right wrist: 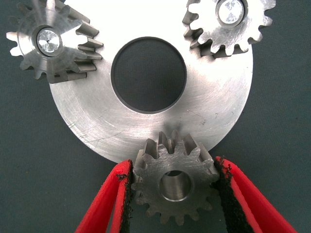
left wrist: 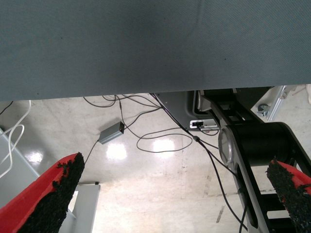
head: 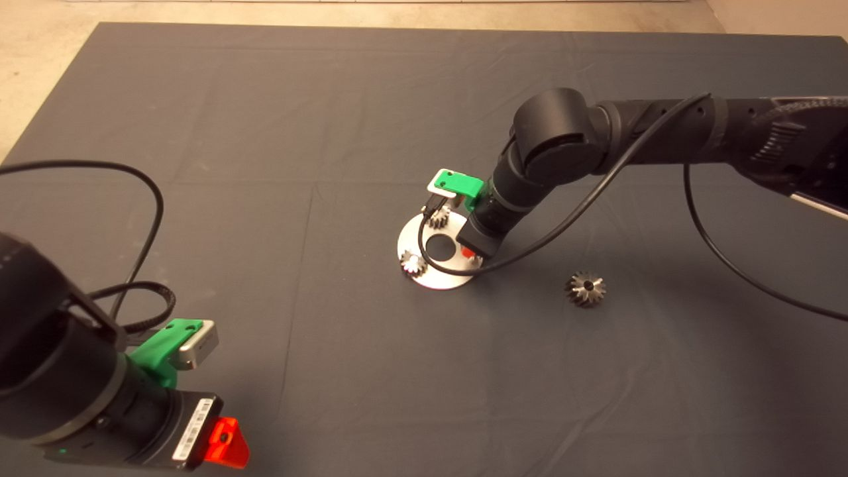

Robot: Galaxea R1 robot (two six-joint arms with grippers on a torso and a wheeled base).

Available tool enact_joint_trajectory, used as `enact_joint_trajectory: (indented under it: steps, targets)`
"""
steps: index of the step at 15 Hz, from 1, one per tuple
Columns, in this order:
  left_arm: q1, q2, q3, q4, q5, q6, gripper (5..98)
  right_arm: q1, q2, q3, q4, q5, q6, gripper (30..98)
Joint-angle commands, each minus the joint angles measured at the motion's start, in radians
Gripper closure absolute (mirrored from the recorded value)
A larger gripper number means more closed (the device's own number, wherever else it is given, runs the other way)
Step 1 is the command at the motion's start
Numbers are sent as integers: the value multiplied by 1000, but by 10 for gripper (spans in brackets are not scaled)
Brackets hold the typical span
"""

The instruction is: Remove an incorrectly installed larger gear and replace it with the correct smaller gear

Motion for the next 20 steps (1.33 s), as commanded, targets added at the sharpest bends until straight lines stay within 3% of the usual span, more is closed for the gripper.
enact_joint_trajectory:
  steps: [1,20]
  targets:
    - [-5,-4,16,0,133,-6,61,29,-6,24,-23,6,-1,890]
    - [-5,-2,16,0,133,-6,61,24,-26,53,-25,3,-3,891]
